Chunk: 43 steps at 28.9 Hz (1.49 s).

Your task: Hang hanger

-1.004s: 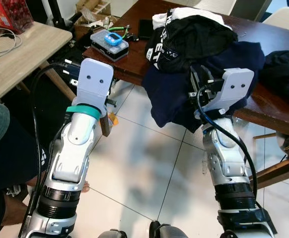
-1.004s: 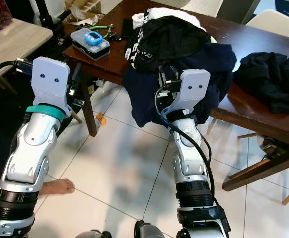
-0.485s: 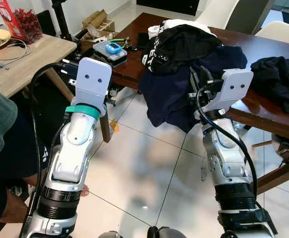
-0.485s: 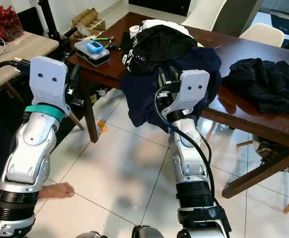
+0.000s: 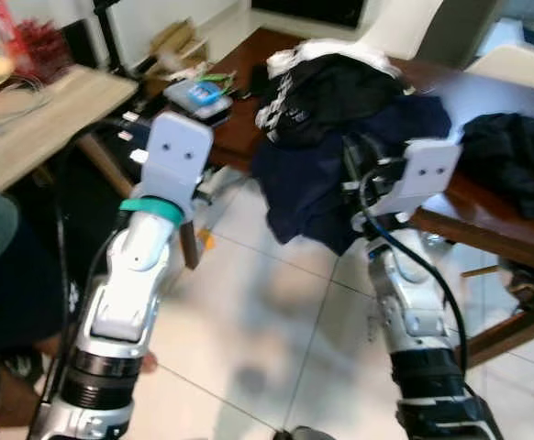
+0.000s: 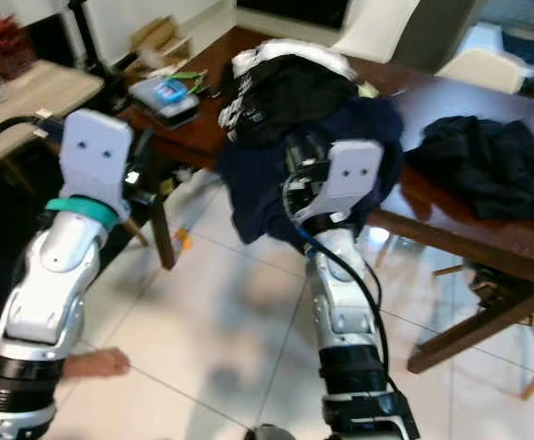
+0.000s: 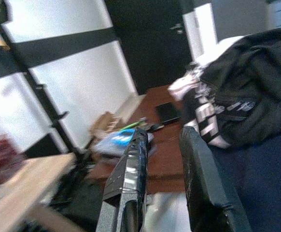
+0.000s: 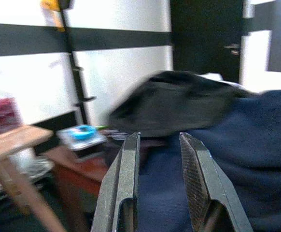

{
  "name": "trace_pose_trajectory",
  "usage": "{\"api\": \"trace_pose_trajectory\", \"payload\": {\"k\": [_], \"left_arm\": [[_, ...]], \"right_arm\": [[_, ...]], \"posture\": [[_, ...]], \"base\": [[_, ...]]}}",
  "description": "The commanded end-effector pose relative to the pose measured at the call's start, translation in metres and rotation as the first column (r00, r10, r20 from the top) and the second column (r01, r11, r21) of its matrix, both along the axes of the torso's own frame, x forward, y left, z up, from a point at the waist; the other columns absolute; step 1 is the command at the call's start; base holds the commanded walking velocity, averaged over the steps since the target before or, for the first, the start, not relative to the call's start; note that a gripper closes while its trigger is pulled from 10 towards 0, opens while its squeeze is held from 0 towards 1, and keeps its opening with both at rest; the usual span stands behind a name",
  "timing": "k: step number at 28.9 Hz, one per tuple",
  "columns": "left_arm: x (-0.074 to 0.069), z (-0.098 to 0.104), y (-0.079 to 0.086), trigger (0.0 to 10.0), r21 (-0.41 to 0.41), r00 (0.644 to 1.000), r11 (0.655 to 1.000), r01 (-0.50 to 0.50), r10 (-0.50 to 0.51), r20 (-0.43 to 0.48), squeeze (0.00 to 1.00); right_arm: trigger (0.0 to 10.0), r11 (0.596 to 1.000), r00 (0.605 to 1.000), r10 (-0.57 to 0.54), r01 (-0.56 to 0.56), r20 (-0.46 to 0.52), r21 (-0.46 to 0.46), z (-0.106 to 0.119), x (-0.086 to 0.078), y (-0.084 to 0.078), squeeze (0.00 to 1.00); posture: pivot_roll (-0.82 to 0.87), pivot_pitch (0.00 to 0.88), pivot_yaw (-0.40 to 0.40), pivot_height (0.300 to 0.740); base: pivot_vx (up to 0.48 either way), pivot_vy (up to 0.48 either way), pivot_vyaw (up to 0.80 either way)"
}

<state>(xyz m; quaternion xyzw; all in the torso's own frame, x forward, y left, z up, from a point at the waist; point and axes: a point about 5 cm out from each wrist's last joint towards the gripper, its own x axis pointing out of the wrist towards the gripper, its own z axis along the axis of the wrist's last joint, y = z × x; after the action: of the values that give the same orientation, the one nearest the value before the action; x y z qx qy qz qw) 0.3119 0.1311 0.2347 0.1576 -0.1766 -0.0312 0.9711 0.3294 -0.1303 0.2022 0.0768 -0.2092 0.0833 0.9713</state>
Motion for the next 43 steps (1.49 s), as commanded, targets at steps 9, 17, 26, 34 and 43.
{"api": "trace_pose_trajectory", "payload": {"k": [9, 17, 26, 34, 43], "left_arm": [[-0.001, 0.001, -0.006, 10.0, 0.01, 0.999, 0.999, 0.033, -0.033, -0.002, 0.0], [-0.007, 0.018, -0.011, 10.0, 0.103, 0.992, 0.993, 0.052, -0.064, 0.113, 0.0], [-0.039, 0.061, -0.035, 10.0, 0.307, 0.884, 0.92, 0.244, -0.341, 0.319, 0.0], [-0.041, 0.053, -0.038, 10.0, 0.286, 0.885, 0.896, 0.341, -0.408, 0.223, 0.0], [-0.051, 0.031, -0.039, 10.0, 0.313, 0.856, 0.825, 0.47, -0.513, 0.067, 0.0]], "right_arm": [[10.0, 0.999, 0.999, -0.051, 0.05, 0.007, 0.018, 0.002, 0.001, -0.01, 0.0], [10.0, 0.991, 0.989, -0.097, 0.086, 0.107, 0.104, 0.02, -0.004, -0.018, 0.0], [10.0, 0.998, 0.925, -0.038, 0.014, 0.378, 0.064, 0.095, -0.016, -0.02, 0.0], [10.0, 0.958, 0.934, 0.166, -0.078, 0.316, -0.275, 0.089, -0.014, -0.009, 0.0], [10.0, 0.81, 0.942, 0.29, -0.148, 0.167, -0.567, 0.079, -0.015, -0.01, 0.0]], "posture": [[0.05, 0.0, 0.015, 0.74], [0.06, 0.001, 0.021, 0.74], [0.07, 0.0, 0.02, 0.74], [0.07, 0.004, 0.008, 0.74], [0.07, 0.01, 0.0, 0.74]], "base": [[0.461, 0.0, 0.0], [0.468, 0.0, 0.0], [0.104, 0.0, 0.0], [0.0, 0.0, 0.0], [0.0, 0.0, 0.0]]}}
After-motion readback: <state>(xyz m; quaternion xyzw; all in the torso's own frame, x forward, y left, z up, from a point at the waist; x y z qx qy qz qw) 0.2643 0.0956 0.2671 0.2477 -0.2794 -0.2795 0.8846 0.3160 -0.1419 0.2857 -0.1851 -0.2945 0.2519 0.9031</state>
